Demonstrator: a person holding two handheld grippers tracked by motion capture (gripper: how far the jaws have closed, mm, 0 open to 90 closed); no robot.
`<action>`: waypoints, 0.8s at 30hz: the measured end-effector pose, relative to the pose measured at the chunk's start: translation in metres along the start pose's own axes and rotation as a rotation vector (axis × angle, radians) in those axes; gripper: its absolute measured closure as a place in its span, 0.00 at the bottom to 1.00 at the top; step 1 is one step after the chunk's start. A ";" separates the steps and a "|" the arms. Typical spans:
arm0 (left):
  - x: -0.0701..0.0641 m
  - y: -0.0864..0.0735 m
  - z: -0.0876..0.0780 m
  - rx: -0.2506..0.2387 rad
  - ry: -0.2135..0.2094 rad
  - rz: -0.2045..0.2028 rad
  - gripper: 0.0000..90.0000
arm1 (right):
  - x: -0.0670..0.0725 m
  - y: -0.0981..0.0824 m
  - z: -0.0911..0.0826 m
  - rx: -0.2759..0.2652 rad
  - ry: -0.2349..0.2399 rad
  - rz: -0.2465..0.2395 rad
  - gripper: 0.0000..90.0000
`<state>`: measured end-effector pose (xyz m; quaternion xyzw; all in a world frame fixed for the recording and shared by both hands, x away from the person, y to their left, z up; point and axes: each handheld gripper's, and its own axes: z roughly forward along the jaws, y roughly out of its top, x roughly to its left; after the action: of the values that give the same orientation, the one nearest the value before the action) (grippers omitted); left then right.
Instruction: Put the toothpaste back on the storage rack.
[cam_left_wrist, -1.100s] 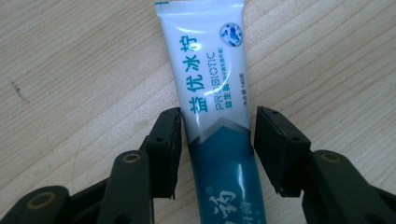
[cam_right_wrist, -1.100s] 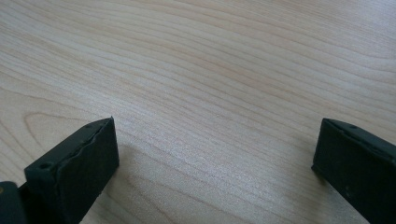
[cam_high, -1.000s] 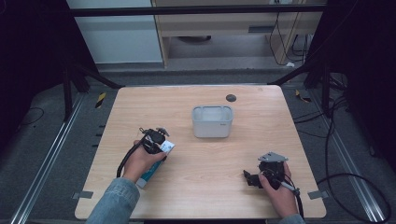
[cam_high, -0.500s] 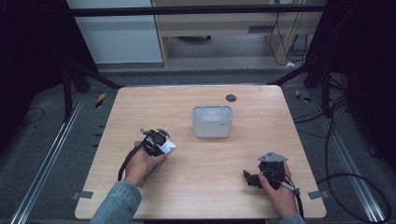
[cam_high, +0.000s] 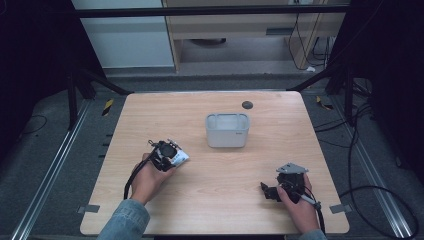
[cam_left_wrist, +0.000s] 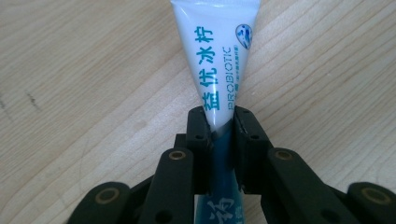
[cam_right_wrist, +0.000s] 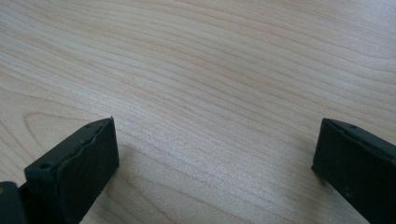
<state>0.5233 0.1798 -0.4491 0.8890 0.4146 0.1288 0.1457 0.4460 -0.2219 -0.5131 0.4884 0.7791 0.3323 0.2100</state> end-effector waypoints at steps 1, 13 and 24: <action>0.001 -0.001 -0.006 -0.026 0.000 -0.006 0.87 | 0.000 0.000 0.000 0.000 0.000 0.001 0.00; 0.004 0.005 -0.062 -0.232 0.023 -0.031 0.88 | 0.000 0.000 0.000 0.000 0.001 -0.013 0.00; 0.000 0.014 -0.078 -0.279 0.035 -0.014 0.88 | 0.000 0.000 0.000 -0.001 0.003 -0.012 0.00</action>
<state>0.5056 0.1837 -0.3716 0.8548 0.4014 0.1996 0.2613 0.4460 -0.2219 -0.5134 0.4832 0.7822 0.3320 0.2110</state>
